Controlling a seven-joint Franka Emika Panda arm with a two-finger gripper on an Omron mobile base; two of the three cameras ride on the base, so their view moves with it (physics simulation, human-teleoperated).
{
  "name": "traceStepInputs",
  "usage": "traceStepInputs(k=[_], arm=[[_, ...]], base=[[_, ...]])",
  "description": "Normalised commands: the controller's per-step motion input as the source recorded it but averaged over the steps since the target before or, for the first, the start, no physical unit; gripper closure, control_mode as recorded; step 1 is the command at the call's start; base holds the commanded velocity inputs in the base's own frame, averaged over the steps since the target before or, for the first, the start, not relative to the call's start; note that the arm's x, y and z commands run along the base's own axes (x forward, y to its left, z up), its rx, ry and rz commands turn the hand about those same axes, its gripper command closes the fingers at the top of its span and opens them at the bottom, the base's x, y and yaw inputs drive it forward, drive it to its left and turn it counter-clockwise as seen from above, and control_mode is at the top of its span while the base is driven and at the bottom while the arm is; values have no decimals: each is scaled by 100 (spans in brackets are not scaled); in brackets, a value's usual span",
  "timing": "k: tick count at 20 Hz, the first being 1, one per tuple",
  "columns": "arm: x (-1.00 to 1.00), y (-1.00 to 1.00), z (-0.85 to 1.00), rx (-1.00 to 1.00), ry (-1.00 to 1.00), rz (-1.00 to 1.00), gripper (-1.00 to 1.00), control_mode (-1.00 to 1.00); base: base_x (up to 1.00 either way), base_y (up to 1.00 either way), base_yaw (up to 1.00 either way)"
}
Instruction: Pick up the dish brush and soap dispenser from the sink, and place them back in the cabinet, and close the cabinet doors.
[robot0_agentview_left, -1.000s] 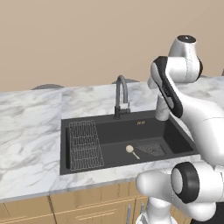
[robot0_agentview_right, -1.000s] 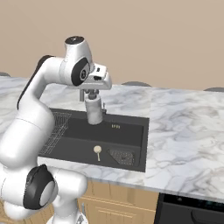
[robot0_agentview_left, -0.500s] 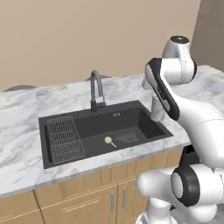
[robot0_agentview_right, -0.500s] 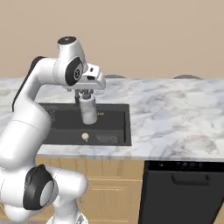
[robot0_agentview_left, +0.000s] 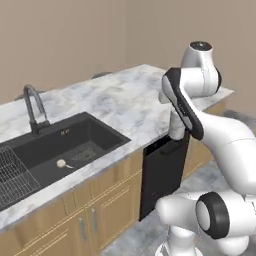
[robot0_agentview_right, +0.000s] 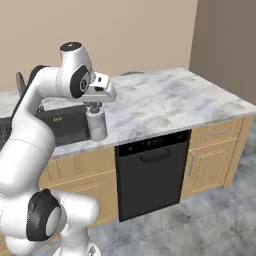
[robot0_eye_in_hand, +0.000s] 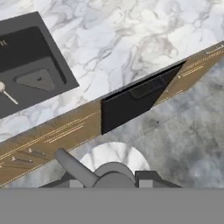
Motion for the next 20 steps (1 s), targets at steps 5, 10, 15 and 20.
traceStepInputs(k=[5,10,15,20], arm=[[0,0,0,0,0,0,100,100],[0,0,0,0,0,0,100,100],[0,0,0,0,0,0,100,100],[0,0,0,0,0,0,100,100]], base=[[-13,0,-79],[0,0,-80],[4,0,-77],[11,0,-75]])
